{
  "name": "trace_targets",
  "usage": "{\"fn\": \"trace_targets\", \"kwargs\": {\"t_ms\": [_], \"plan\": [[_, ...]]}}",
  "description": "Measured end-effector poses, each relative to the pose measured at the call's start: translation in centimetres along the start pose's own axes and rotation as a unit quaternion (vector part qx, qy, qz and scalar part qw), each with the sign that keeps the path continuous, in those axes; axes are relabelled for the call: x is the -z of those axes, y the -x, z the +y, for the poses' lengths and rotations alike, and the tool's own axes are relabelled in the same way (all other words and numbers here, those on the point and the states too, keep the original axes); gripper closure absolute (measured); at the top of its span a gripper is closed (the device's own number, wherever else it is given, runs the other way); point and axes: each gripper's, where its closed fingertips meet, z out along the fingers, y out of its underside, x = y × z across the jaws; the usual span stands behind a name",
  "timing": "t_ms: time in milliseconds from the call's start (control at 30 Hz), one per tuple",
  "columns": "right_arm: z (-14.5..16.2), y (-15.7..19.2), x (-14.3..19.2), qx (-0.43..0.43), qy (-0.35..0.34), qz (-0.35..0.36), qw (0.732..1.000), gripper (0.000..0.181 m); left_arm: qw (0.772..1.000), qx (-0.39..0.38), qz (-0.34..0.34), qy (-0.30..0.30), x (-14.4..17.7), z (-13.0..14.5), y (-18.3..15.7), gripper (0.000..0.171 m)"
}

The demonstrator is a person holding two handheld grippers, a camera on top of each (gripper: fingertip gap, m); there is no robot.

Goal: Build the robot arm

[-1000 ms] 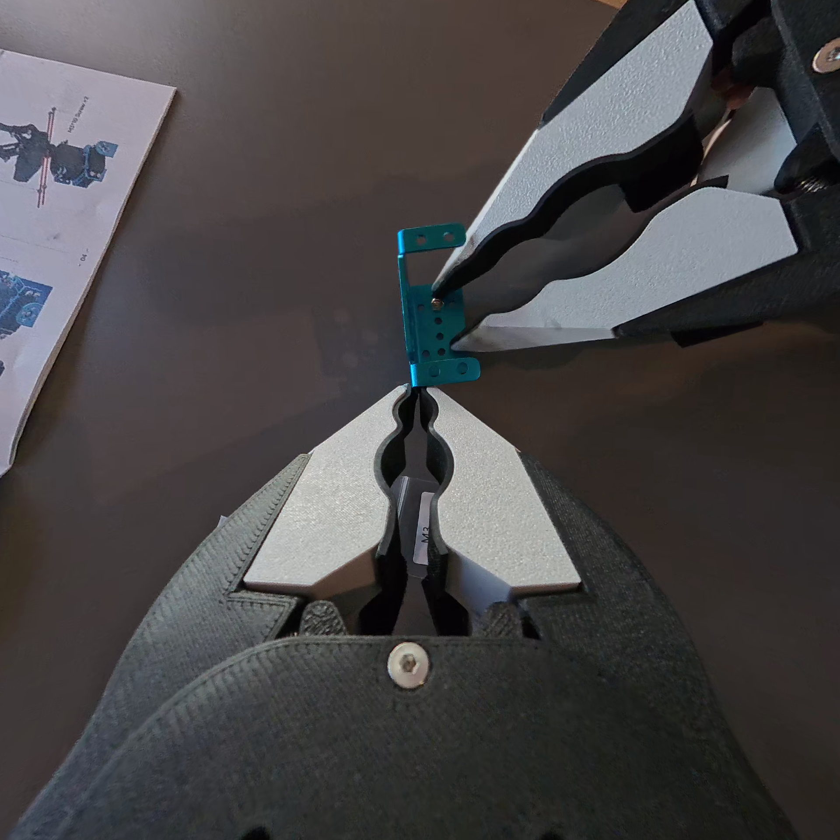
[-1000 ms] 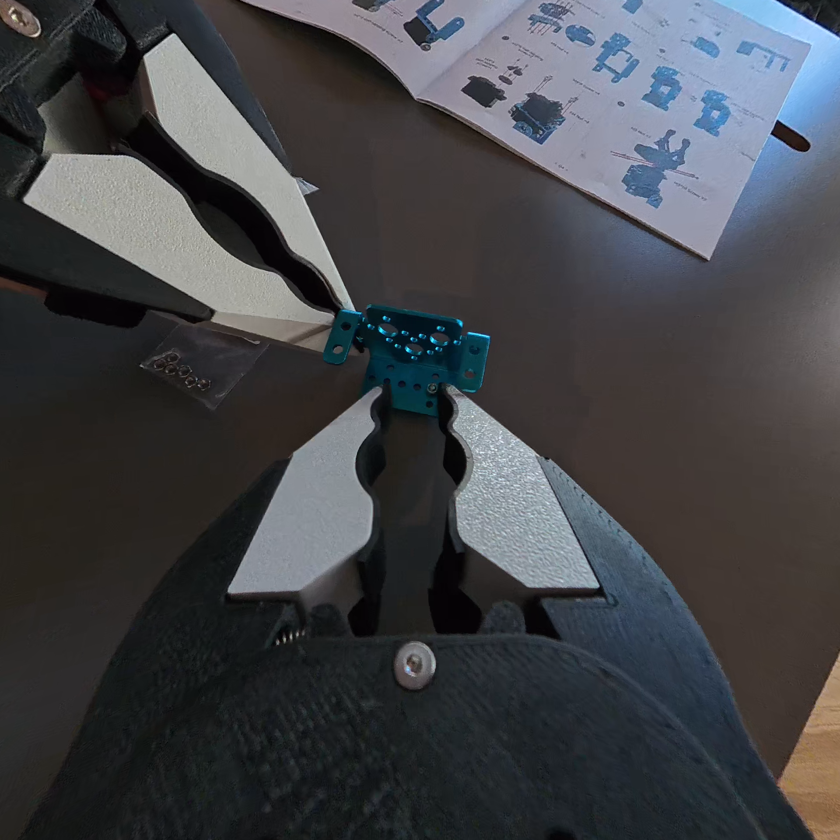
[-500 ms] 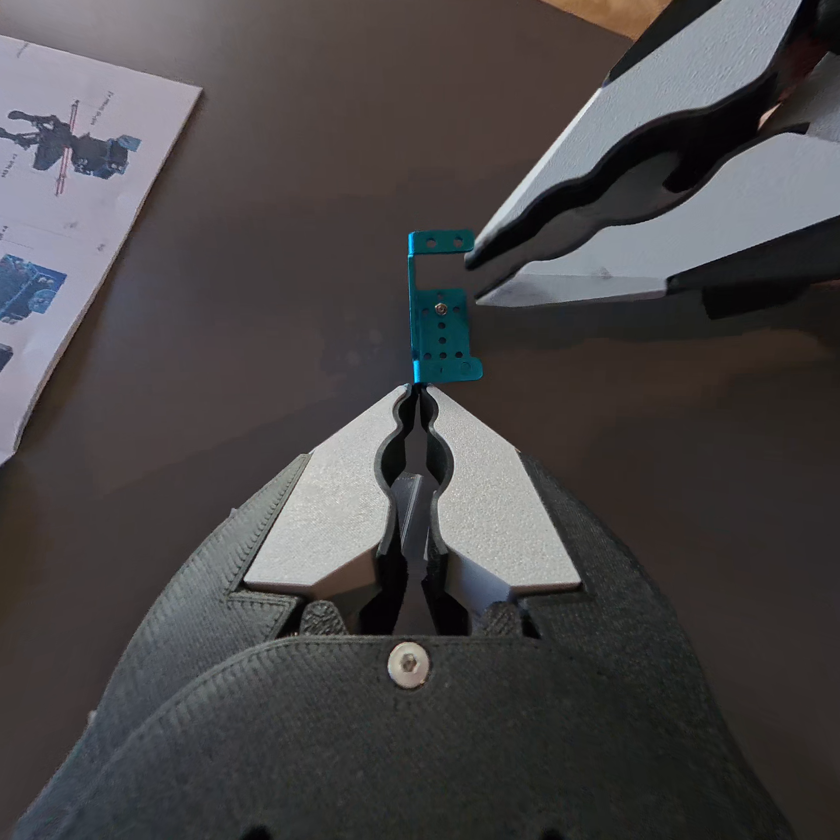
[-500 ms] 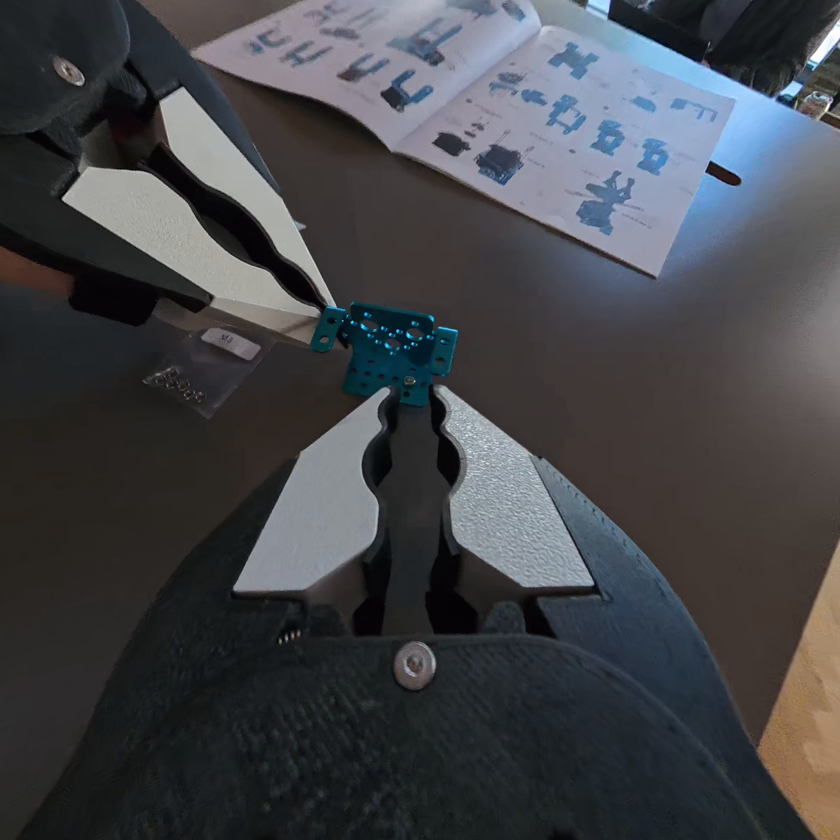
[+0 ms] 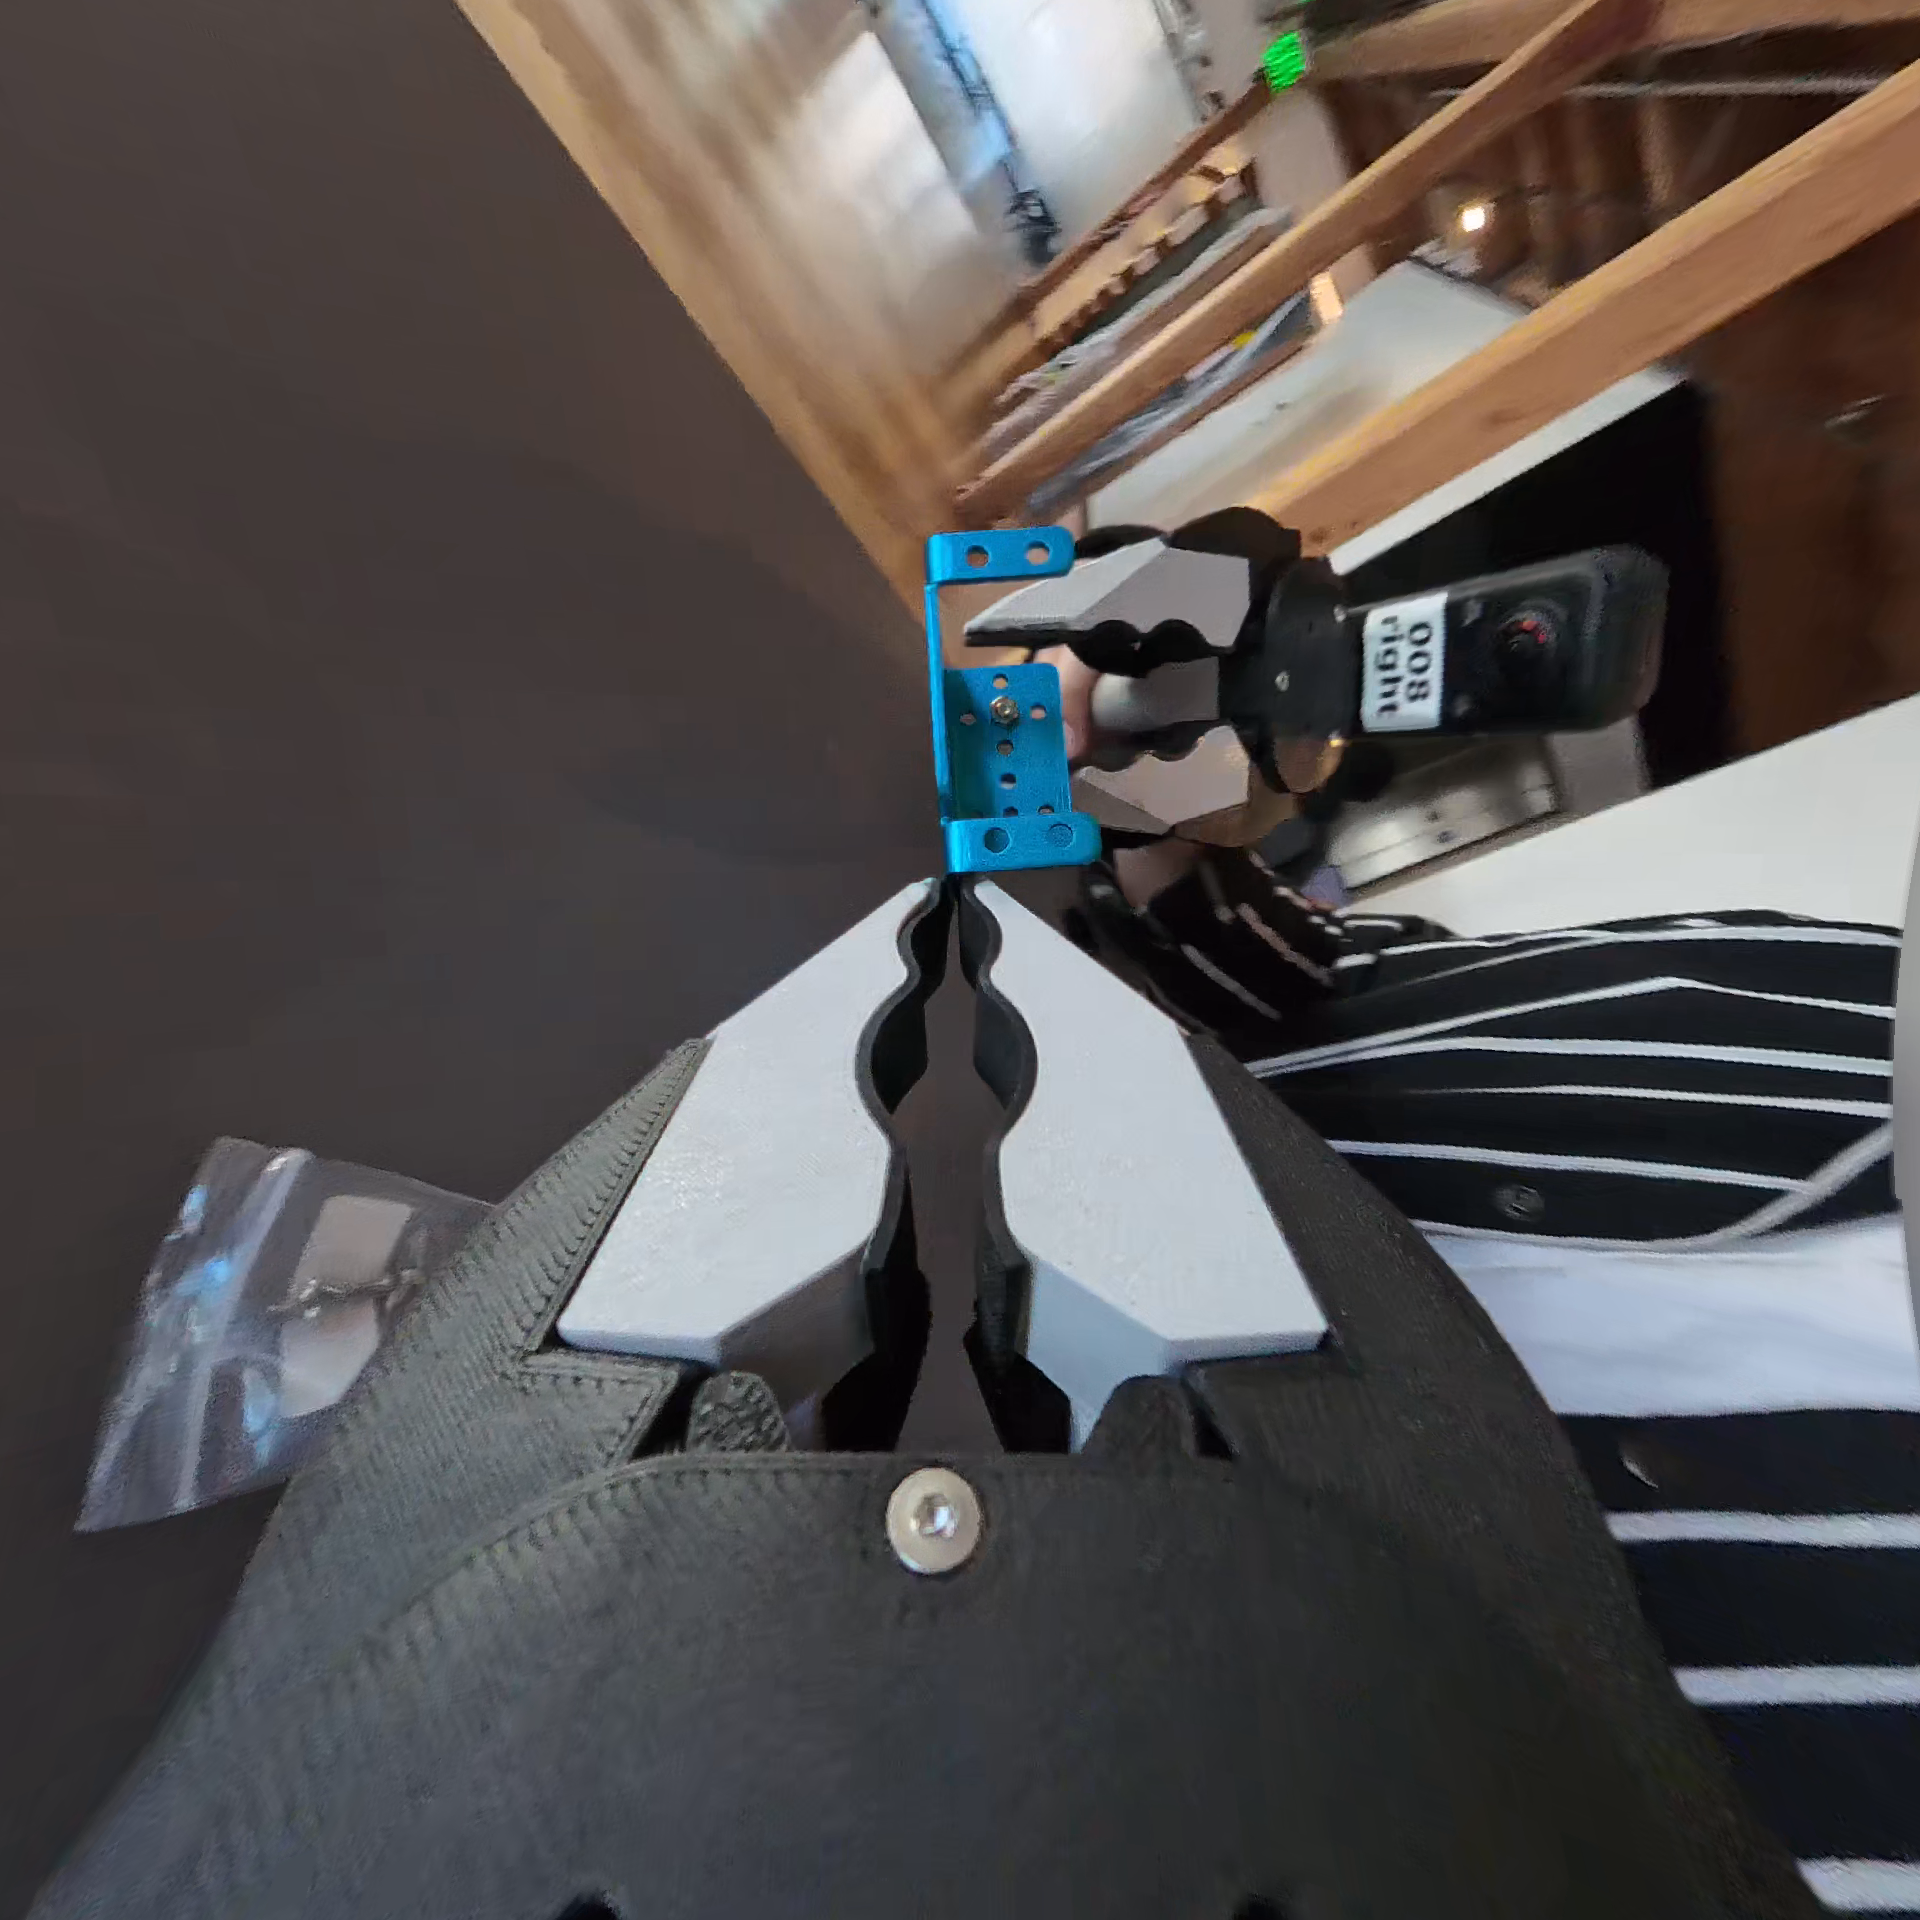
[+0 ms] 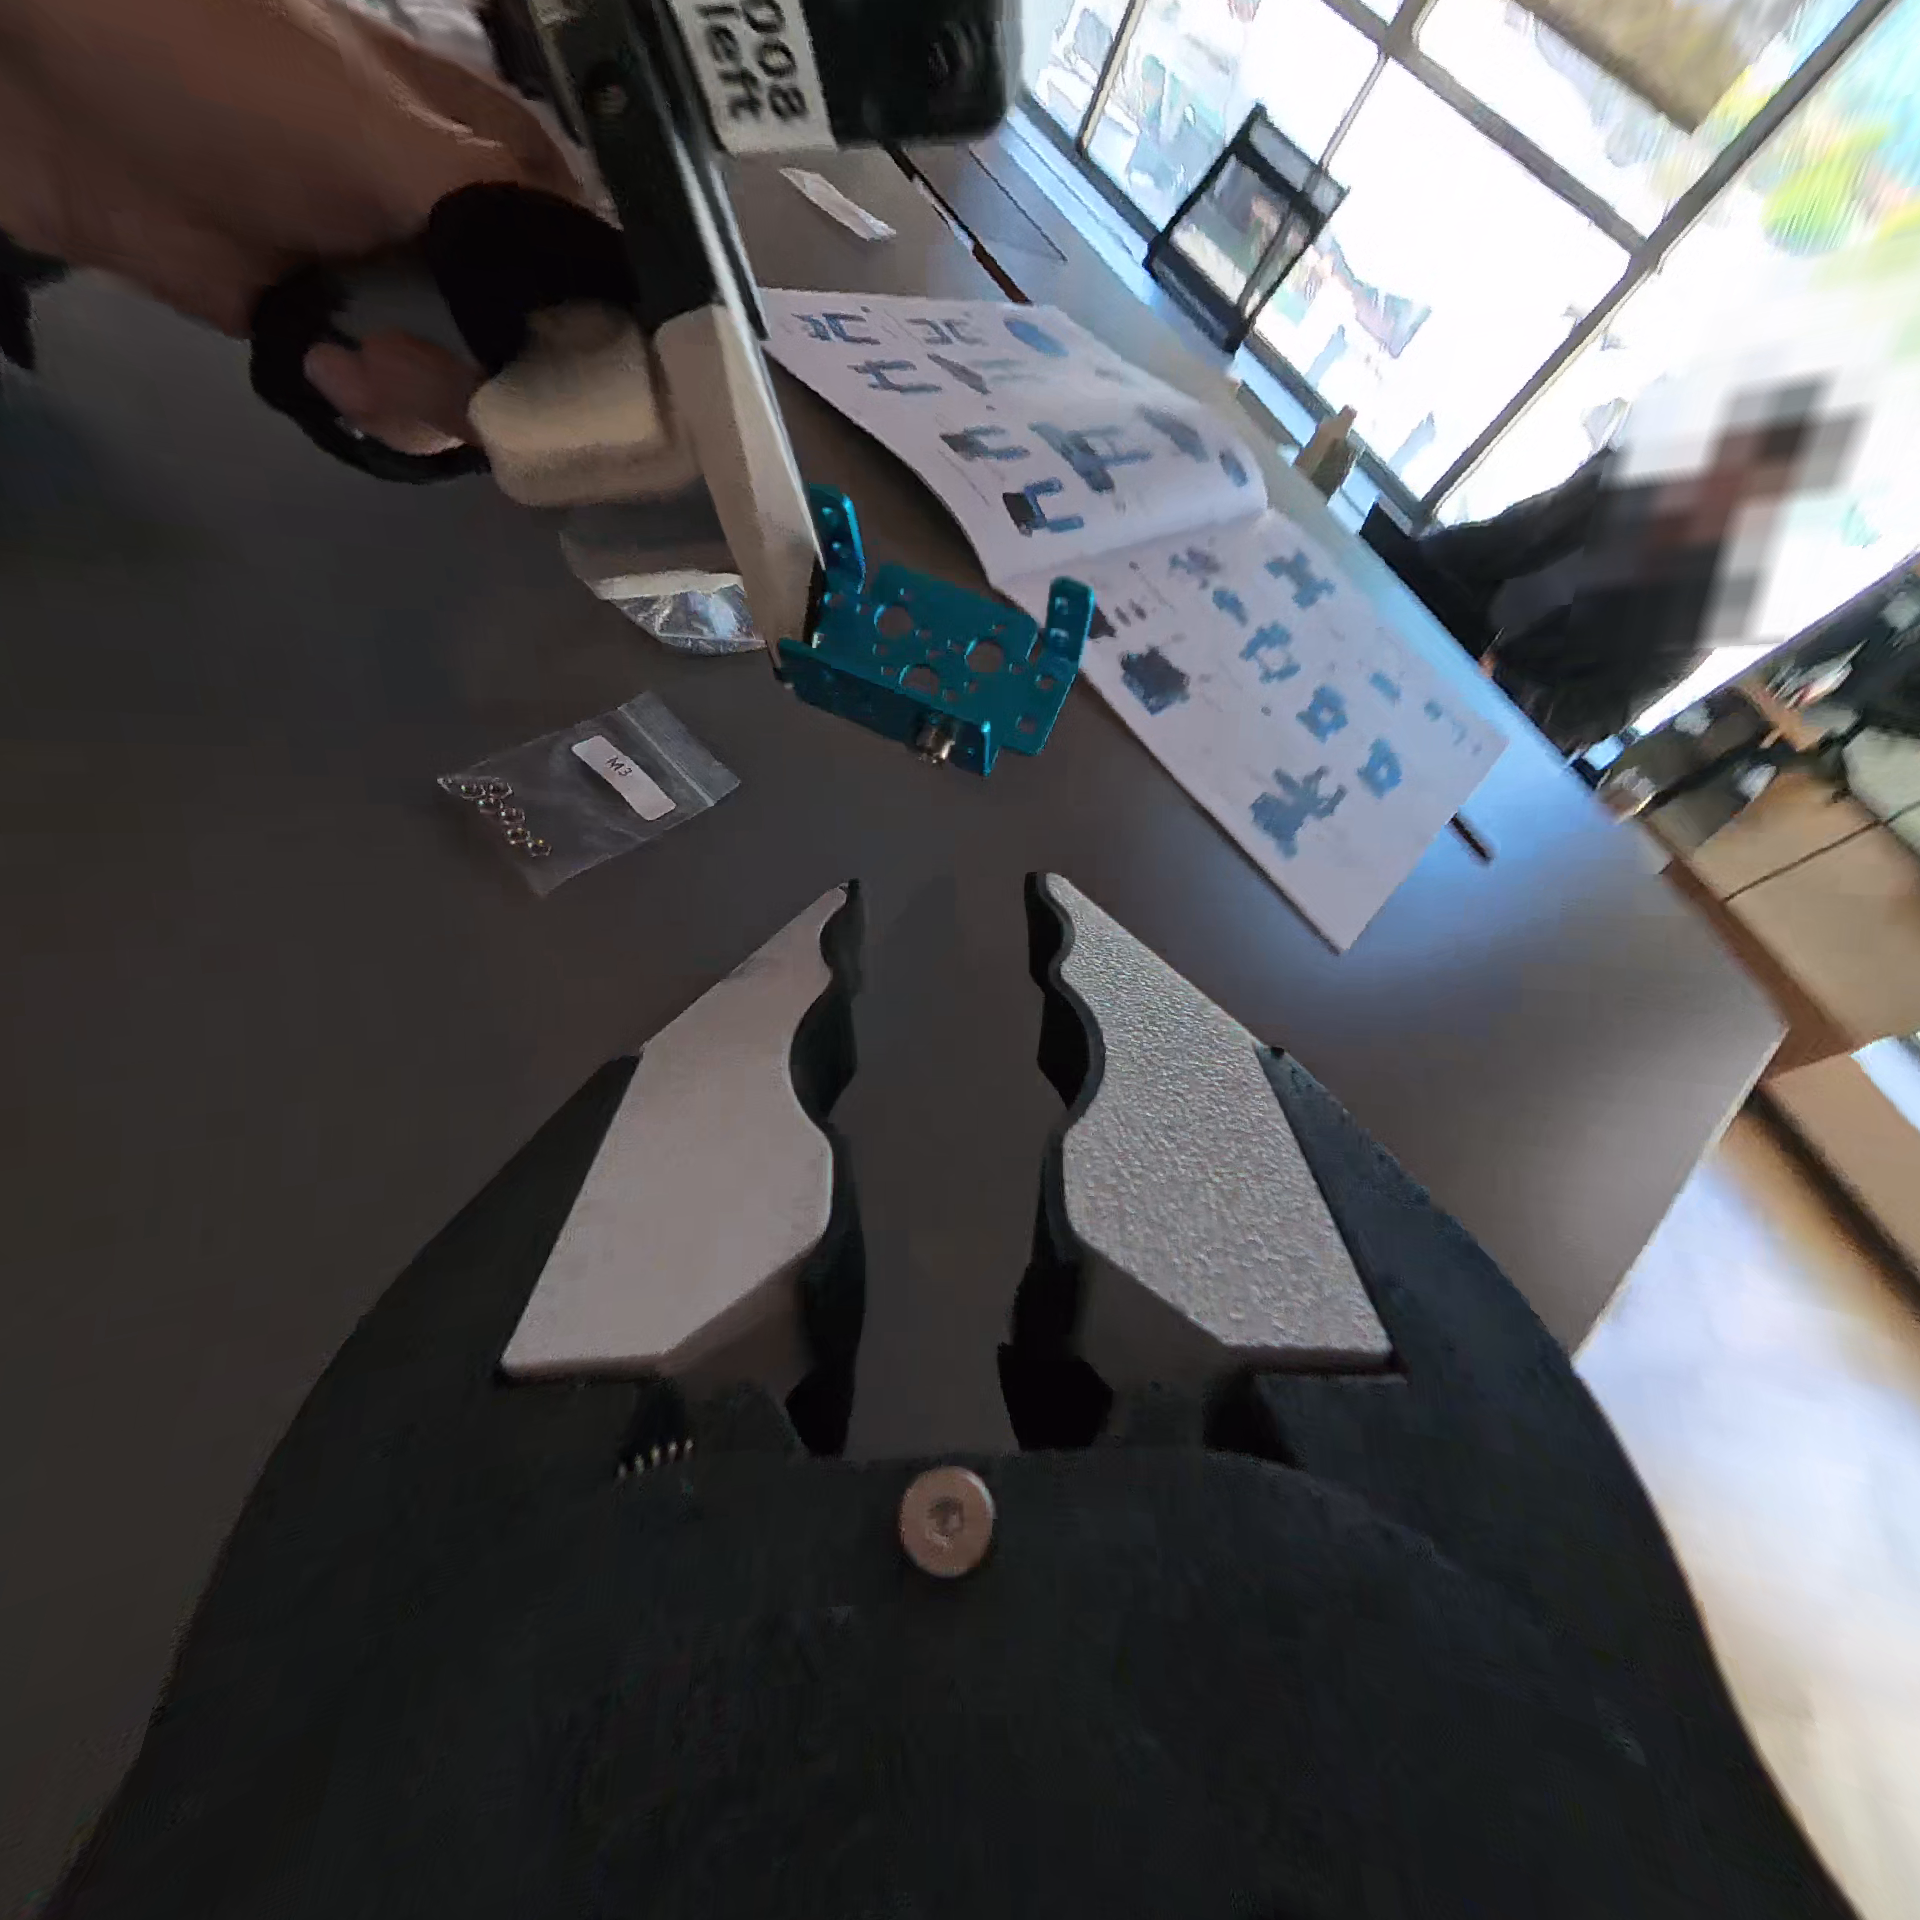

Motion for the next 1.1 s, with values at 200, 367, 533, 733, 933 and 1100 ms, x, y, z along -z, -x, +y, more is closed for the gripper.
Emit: {"fn": "trace_targets", "kwargs": {"t_ms": [200, 367, 533, 733, 933, 1100], "plan": [[-2.0, 1.1, 0.6, 0.179, 0.015, -0.023, 0.983, 0.15, 0.998, 0.025, 0.044, 0.041, -0.3, 1.4, -0.7, 0.171], [-0.8, 2.3, 0.1, 0.249, 0.053, -0.073, 0.964, 0.155, 0.995, 0.038, 0.052, 0.073, -0.7, 2.5, -0.7, 0.171], [-0.2, 3.4, -0.1, 0.248, 0.056, -0.096, 0.962, 0.167, 0.993, 0.051, 0.057, 0.088, -0.8, 3.2, -0.4, 0.171], [0.2, 4.1, -0.4, 0.225, 0.062, -0.119, 0.965, 0.172, 0.994, 0.06, 0.053, 0.08, -0.6, 3.0, -0.1, 0.171], [-0.8, 3.7, -0.4, 0.211, 0.038, -0.095, 0.972, 0.173, 0.994, 0.067, 0.075, 0.042, -0.1, 1.7, -0.5, 0.171], [-1.3, 3.5, -0.2, 0.197, 0.026, -0.089, 0.976, 0.174, 0.99, 0.088, 0.108, 0.011, -0.1, 0.8, -0.8, 0.17]]}}
